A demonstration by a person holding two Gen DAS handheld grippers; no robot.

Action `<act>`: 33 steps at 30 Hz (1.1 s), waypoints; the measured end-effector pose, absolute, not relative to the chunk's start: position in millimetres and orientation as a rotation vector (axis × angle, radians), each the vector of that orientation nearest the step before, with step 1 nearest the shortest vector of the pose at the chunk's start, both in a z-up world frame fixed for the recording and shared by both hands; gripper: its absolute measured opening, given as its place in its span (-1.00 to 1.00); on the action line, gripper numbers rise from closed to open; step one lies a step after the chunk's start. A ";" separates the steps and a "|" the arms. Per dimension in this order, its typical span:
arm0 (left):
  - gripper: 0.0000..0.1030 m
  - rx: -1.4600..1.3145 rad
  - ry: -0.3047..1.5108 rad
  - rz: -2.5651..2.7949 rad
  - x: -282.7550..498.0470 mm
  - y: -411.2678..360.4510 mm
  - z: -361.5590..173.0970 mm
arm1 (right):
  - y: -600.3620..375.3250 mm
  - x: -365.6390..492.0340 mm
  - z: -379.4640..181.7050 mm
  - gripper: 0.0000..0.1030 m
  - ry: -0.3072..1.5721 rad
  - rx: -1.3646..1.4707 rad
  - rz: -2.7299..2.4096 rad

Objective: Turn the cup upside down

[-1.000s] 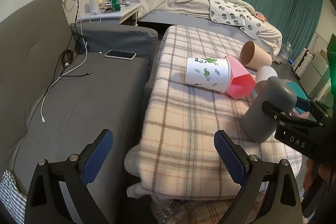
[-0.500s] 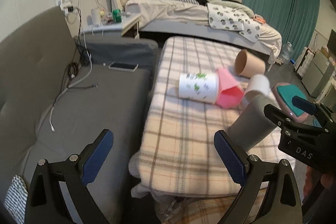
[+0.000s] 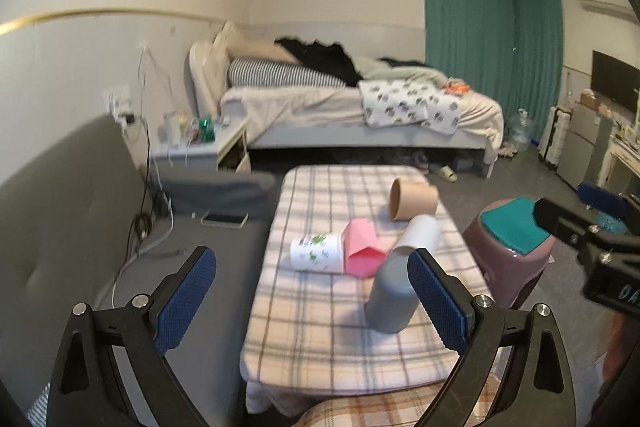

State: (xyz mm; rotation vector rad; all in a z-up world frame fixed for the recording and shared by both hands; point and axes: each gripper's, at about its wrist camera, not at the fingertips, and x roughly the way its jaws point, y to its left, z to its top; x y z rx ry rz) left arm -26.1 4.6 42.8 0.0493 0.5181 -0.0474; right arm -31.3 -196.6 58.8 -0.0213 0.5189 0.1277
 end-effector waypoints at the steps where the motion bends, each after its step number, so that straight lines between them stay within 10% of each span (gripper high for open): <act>1: 0.93 0.051 0.508 -0.044 -28.6 2.2 43.1 | -200.5 -36.9 62.4 0.85 0.507 -0.014 0.122; 33: 1.00 0.013 0.544 -0.014 -40.3 -2.2 2.9 | -221.6 -53.9 3.1 0.99 0.547 0.074 0.041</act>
